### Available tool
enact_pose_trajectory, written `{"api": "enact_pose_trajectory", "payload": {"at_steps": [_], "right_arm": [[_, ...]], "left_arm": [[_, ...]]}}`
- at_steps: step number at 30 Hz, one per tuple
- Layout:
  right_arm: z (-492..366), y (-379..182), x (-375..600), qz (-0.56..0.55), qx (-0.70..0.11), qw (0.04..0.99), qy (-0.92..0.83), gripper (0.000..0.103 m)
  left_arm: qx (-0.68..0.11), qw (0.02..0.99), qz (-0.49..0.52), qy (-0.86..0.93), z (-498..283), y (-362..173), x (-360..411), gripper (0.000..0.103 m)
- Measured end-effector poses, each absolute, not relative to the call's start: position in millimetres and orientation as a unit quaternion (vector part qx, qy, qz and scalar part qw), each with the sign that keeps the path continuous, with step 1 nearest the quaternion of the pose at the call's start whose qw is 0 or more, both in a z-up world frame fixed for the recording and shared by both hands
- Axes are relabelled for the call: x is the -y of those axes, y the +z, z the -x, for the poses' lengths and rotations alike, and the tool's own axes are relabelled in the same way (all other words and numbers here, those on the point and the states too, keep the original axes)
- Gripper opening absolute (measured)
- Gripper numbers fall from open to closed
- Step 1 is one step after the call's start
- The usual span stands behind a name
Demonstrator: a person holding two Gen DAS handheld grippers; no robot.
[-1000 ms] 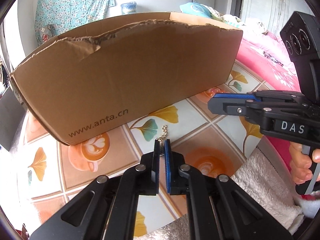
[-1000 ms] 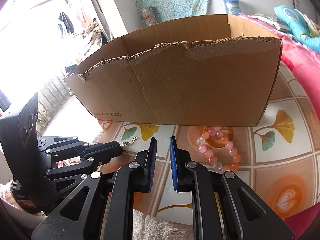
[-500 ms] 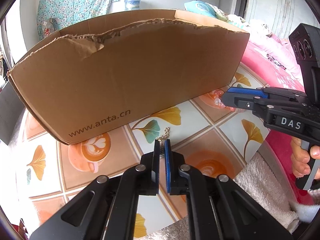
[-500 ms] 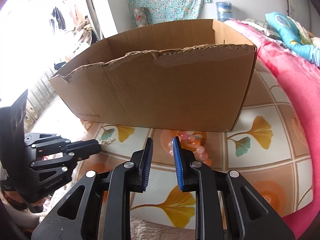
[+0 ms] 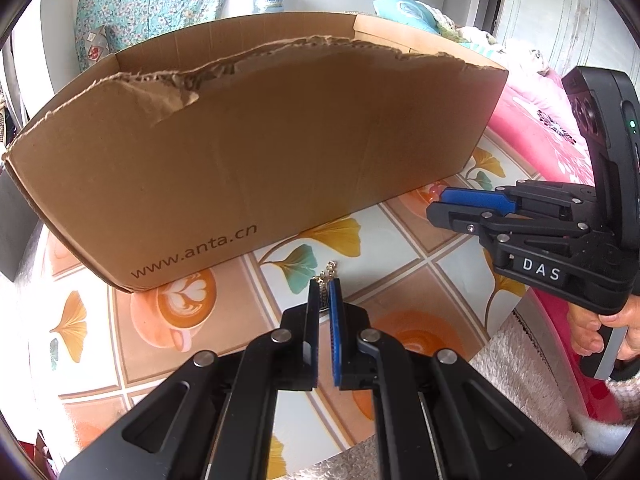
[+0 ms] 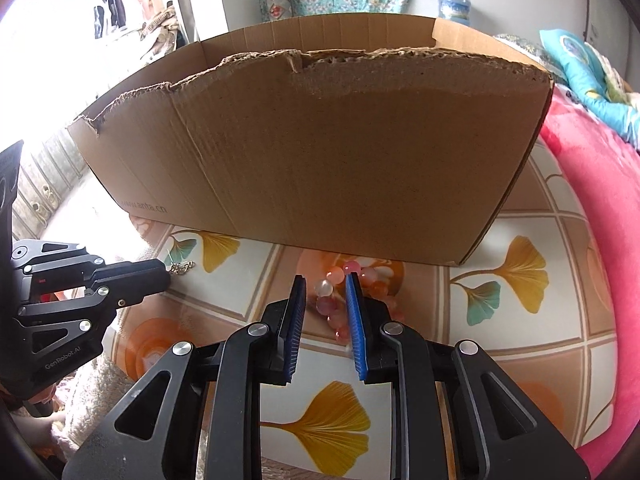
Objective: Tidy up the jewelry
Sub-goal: 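Close the right gripper on the pink bead bracelet while the left gripper holds the charm, then lift the pink bracelet and charm and carry both over the box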
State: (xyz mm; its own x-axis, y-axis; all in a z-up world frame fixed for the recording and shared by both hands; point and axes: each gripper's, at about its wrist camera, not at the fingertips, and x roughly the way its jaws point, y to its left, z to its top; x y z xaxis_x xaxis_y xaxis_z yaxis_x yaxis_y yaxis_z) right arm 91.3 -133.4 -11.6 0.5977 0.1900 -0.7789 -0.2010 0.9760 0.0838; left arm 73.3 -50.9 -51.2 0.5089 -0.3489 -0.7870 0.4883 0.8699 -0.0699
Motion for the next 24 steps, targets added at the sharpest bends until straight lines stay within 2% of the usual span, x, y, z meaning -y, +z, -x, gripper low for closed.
{"api": "enact_pose_trajectory", "payload": {"at_steps": [6, 24], "right_arm": [[-94.0, -12.0, 135.8, -0.005, -0.435, 0.894, 0.106, 0.009], [-94.7, -11.2, 139.8, -0.01, -0.435, 0.894, 0.104, 0.008]], "left_arm": [[-0.433, 0.864, -0.081, -0.242, -74.1, -50.4, 52.6, 0.004], [-0.434, 0.864, -0.082, -0.241, -74.7, -49.5, 52.6, 0.004]]}}
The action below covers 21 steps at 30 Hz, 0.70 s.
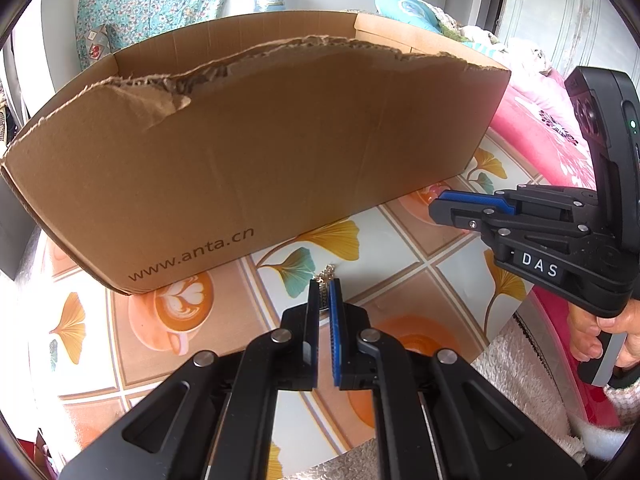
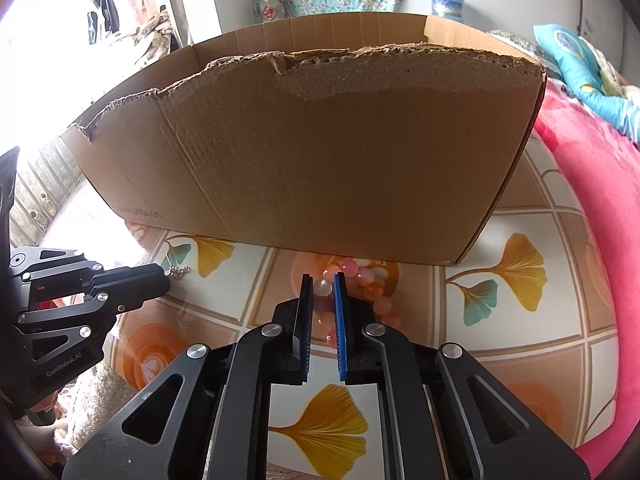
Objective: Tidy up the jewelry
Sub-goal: 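Lift the pink bracelet and charm and carry both over the box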
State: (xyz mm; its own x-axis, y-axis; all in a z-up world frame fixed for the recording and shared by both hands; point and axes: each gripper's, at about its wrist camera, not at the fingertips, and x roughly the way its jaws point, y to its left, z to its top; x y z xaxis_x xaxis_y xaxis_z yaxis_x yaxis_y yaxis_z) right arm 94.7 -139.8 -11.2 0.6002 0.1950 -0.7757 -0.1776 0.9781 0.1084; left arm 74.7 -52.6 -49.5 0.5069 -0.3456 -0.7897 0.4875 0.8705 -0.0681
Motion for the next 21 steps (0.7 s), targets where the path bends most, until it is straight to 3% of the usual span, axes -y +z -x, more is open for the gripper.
{"api": "enact_pose_trajectory", "payload": {"at_steps": [21], "right_arm": [[-85.7, 14.0, 173.4, -0.108, -0.403, 0.898, 0.14, 0.007]], "left_arm": [[-0.411, 0.875, -0.069, -0.245, -68.6, -45.1, 44.4, 0.001]]}}
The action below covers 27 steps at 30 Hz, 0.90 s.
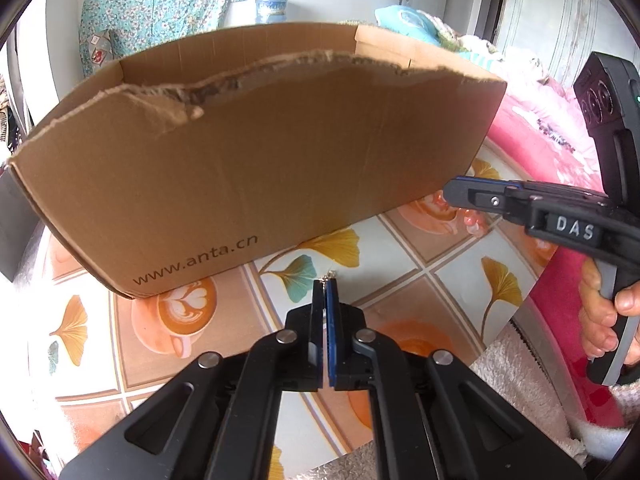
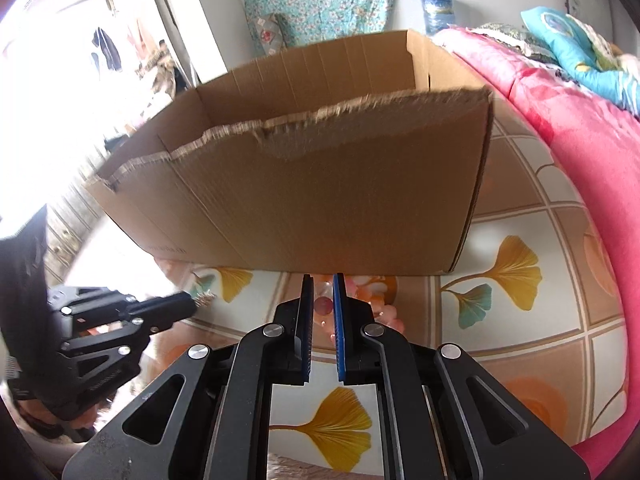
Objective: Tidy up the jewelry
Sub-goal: 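Lift the pink bracelet and charm and carry both over the box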
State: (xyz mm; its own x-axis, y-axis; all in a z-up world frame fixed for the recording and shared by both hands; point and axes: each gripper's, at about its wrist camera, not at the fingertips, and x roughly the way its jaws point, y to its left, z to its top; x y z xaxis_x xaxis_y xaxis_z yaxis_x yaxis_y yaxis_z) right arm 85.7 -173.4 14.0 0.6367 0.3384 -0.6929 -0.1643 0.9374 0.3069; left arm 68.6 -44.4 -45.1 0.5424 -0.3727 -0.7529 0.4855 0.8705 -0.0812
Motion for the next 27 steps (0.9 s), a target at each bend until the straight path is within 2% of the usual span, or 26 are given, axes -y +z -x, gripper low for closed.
{"api": "enact_pose_trajectory", "payload": {"at_steps": [10, 20, 27], "right_arm": [[-64.8, 47.7, 206.9, -0.21, -0.354, 0.898, 0.159, 0.007], [-56.6, 113.4, 229.1, -0.231, -0.283, 0.914, 0.176, 0.007], [-83.6, 159.8, 228.4, -0.202, -0.241, 0.928, 0.198, 0.007]], "left_arm": [[-0.365, 0.885, -0.032, -0.288, -49.5, -4.3, 9.5, 0.001], [-0.295, 0.89, 0.011, -0.349, -33.3, 75.0, -15.1, 0.001], [-0.284, 0.891, 0.019, -0.354, -69.8, 113.5, -14.6, 0.001]]}}
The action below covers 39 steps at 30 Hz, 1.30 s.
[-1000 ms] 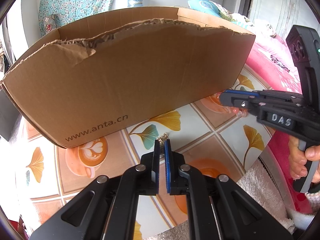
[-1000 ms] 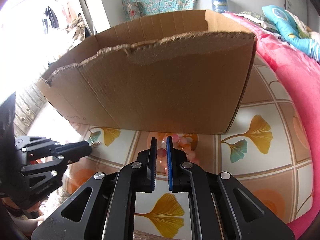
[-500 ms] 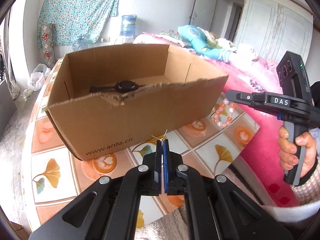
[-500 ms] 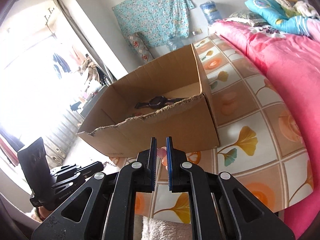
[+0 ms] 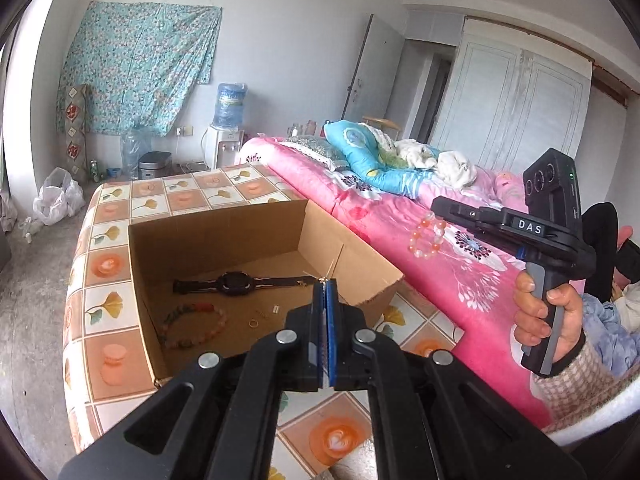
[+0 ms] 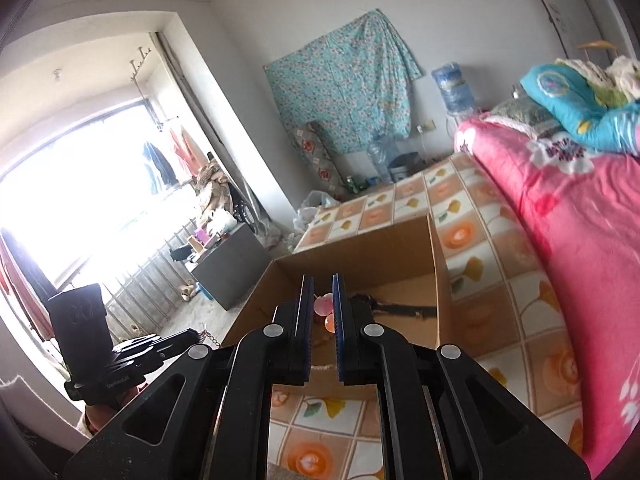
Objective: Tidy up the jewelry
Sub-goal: 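Lift the pink bracelet and charm and carry both over the box, then open both grippers to drop the pink bracelet and gold charm into the box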
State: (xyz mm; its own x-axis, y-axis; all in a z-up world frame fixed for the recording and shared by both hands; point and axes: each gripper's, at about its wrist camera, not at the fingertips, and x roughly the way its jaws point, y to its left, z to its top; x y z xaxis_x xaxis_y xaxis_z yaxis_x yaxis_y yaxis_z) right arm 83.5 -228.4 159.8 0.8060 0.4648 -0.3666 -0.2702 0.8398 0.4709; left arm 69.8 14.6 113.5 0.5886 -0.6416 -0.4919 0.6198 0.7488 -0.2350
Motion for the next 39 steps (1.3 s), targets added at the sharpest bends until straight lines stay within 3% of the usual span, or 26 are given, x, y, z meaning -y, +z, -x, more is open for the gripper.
{"api": "enact_pose_trajectory", "payload": {"at_steps": [8, 18, 39], "right_arm": [[-133.7, 143.2, 224.8, -0.205, -0.279, 0.912, 0.22, 0.007], [-165.1, 110.3, 221.9, -0.209, -0.331, 0.892, 0.225, 0.007], [-173.2, 103.2, 211.7, -0.199, -0.37, 0.878, 0.229, 0.007]], "left_arm": [[-0.394, 0.867, -0.006, -0.306, -146.6, 83.0, -2.6, 0.001], [-0.48, 0.831, -0.048, -0.277, -187.9, 33.0, 11.0, 0.001], [-0.493, 0.83, -0.02, -0.26, -195.8, 28.2, 2.0, 0.002]]}}
